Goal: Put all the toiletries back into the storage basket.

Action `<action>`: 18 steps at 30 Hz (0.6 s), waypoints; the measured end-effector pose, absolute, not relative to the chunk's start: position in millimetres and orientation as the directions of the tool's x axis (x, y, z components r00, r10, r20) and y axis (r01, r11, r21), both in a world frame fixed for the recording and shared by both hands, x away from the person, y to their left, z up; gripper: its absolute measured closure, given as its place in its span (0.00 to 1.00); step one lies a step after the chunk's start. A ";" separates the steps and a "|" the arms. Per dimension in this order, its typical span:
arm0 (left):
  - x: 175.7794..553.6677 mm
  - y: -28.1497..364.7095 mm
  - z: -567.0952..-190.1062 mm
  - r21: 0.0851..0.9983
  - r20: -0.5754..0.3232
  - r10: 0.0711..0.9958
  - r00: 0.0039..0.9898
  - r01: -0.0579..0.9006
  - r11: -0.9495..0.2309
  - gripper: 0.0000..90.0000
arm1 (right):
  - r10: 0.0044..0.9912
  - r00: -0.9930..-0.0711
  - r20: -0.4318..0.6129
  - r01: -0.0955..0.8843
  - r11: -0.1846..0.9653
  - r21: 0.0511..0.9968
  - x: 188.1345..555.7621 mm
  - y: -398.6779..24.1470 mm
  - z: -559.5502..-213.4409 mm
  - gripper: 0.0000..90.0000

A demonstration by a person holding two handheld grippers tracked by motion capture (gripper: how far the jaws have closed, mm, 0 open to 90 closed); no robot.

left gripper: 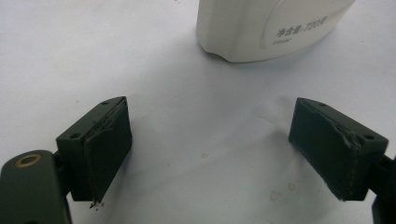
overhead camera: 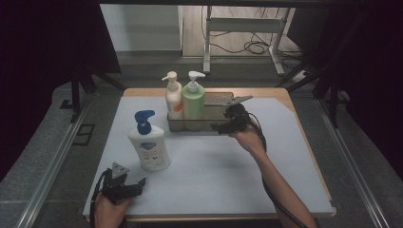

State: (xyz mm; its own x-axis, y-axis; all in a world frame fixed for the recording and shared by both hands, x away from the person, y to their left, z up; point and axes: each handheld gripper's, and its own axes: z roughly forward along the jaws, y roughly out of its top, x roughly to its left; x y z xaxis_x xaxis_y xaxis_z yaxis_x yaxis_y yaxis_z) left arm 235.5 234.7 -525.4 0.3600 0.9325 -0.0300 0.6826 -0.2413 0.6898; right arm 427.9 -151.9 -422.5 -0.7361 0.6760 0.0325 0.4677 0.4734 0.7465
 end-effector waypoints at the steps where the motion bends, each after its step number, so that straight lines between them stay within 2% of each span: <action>1: 235.5 234.8 -525.4 0.690 -0.031 0.932 0.360 0.683 -0.241 0.14 | 0.671 -0.741 0.030 0.461 0.475 0.749 425.6 -152.4 -422.4 0.21; 12: 236.1 234.8 -524.9 0.686 -0.031 0.932 0.360 0.686 -0.242 0.14 | 0.630 -0.776 0.010 0.429 0.517 0.740 400.5 -159.4 -425.4 0.14; 18: 236.5 234.6 -524.6 0.684 -0.032 0.932 0.361 0.688 -0.243 0.14 | 0.621 -0.783 -0.018 0.408 0.536 0.739 386.8 -164.0 -427.9 0.04</action>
State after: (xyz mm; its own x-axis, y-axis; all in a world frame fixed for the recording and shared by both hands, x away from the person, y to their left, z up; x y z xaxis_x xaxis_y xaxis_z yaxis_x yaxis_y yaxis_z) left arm 236.5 234.6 -524.6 0.3611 0.9320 -0.0318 0.6879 -0.2432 0.6838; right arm 386.8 -164.0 -427.9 -0.7834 0.6212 -0.0177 0.4080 0.5357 0.7393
